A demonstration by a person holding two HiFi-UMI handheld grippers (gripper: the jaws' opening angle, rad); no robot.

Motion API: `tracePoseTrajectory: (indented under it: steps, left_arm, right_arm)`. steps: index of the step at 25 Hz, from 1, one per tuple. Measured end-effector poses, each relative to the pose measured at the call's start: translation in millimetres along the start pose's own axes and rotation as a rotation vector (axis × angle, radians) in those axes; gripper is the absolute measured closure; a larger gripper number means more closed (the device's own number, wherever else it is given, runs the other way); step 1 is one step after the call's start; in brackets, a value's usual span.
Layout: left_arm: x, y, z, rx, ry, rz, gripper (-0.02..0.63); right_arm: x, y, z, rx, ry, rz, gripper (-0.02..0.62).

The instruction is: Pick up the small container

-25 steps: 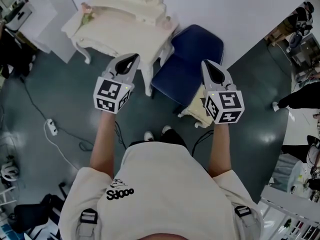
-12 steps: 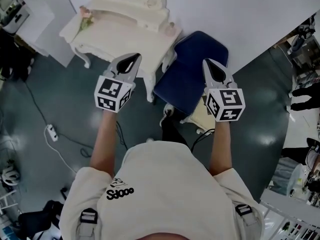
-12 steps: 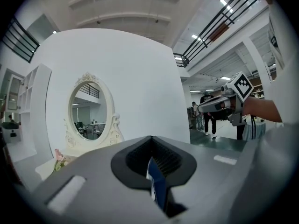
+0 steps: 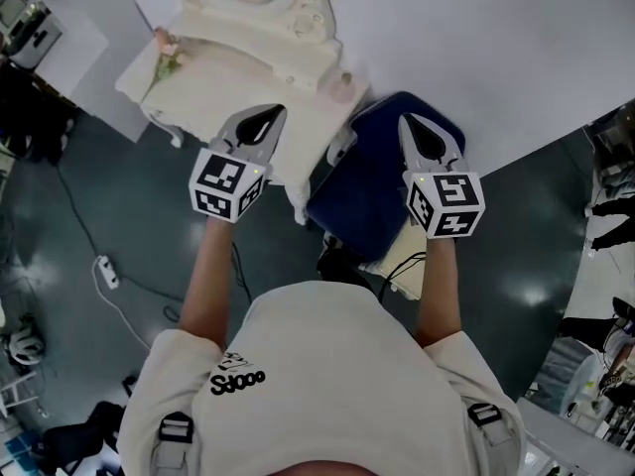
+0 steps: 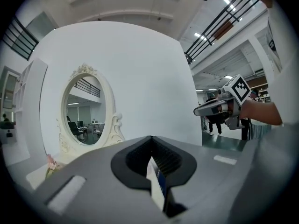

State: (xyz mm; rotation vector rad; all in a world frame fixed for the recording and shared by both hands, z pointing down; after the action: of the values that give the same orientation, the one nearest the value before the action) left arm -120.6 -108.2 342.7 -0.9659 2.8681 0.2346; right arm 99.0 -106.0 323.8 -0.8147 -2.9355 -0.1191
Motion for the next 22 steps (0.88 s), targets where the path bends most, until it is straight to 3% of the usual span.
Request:
tracePoseTrajectory:
  steps: [12,17,22]
  left_arm:
    - [36,-128,-40,0.03,0.115,-0.022,0.586]
    - [45,-161,-75,0.101,0.144,-0.088,0.564]
    - [49,-190,-118,0.189,0.183,-0.174,0.525]
  right_arm:
    - [-68,-81,-35,0.066,-0.054,0.033,0.592]
    - [-74,-93,-46,0.046,-0.115,0.025,0.594]
    - [-77,-106,-72,0.128,-0.14,-0.033,0.594]
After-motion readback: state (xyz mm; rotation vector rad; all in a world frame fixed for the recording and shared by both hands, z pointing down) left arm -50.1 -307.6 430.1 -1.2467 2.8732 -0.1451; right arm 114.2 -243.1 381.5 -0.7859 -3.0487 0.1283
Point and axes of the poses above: the fingertips, and each gripper's own axes: y backward along the fingers, x to its left, z out of its top, the point moved 3 cm from there along y, backward along the fingers, and after that the axes turned 13 degrees about -x, right-handed, at the moved point
